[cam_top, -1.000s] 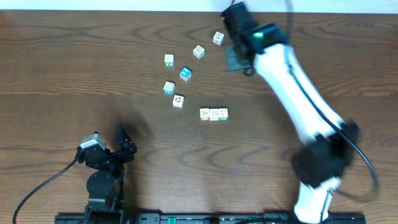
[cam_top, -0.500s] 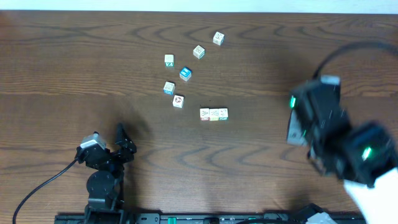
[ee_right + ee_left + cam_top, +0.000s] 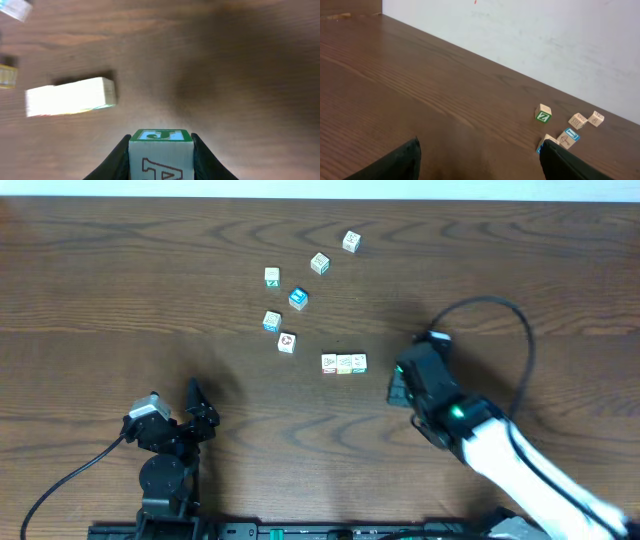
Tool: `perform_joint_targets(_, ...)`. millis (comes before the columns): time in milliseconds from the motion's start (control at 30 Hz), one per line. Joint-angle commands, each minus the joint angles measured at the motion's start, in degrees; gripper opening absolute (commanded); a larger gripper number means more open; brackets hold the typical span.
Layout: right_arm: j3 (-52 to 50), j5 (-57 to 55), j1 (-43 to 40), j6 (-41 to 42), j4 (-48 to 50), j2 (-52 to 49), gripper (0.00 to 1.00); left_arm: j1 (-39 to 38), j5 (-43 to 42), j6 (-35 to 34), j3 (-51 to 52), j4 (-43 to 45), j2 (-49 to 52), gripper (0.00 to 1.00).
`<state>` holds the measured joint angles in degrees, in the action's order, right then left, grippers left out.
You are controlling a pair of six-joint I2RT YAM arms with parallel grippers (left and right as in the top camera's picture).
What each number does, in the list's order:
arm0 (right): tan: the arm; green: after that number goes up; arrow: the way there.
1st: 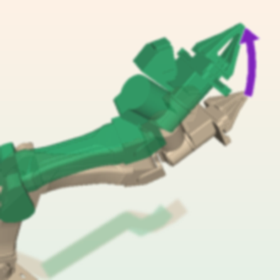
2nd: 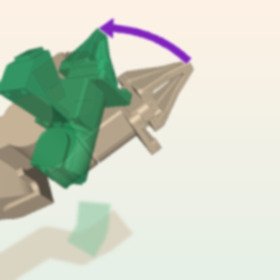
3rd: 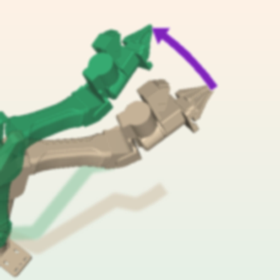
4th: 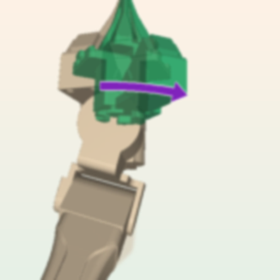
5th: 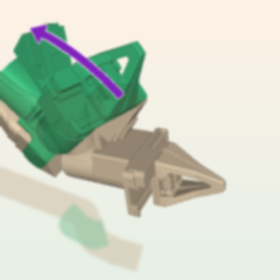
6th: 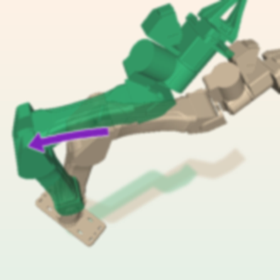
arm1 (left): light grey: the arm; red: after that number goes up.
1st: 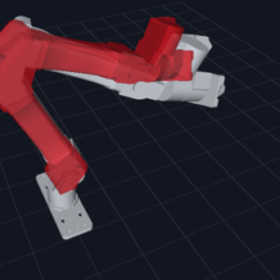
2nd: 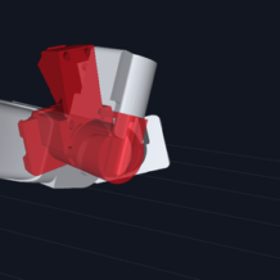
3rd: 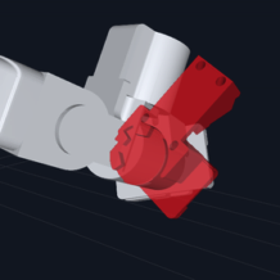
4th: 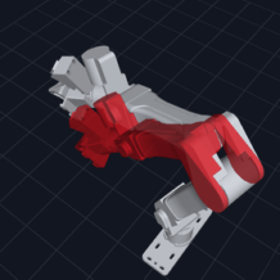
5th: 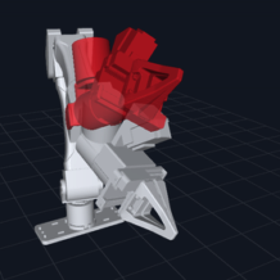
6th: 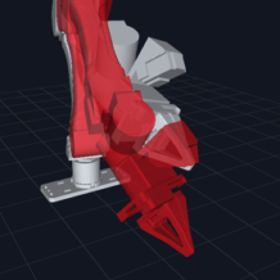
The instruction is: Lift 5 blocks
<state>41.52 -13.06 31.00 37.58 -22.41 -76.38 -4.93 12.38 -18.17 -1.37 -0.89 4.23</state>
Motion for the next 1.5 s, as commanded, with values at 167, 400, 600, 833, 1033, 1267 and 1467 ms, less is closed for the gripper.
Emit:
perform_joint_targets(167,4.96,4.35,-5.88,-9.66,4.94,-12.92,0.01,0.26,1.16,-0.09,1.14,-1.88,-0.02,0.77)
perform_joint_targets(400,5.01,7.85,-6.27,-17.00,8.83,-13.31,0.05,0.26,1.16,-0.09,1.14,-1.88,-0.02,0.77)
perform_joint_targets(600,5.01,8.26,-6.27,-18.43,11.10,-15.52,0.06,0.26,1.16,-0.09,1.14,-1.88,-0.02,0.77)
perform_joint_targets(833,5.05,10.62,-6.32,-19.43,14.23,-19.28,0.06,0.26,1.16,-0.09,1.14,-1.90,0.02,0.76)
perform_joint_targets(1033,5.31,12.57,-6.32,-19.41,15.93,-22.36,0.05,0.26,1.16,-0.09,1.14,-1.90,0.13,0.77)
perform_joint_targets(1267,5.33,13.62,-6.27,-19.39,17.38,-22.67,0.09,0.26,1.16,-0.09,1.14,-1.90,0.13,0.77)
perform_joint_targets(1467,5.33,13.57,-6.23,-19.41,17.29,-22.64,0.26,0.26,1.16,-0.09,1.14,-1.90,0.13,0.76)
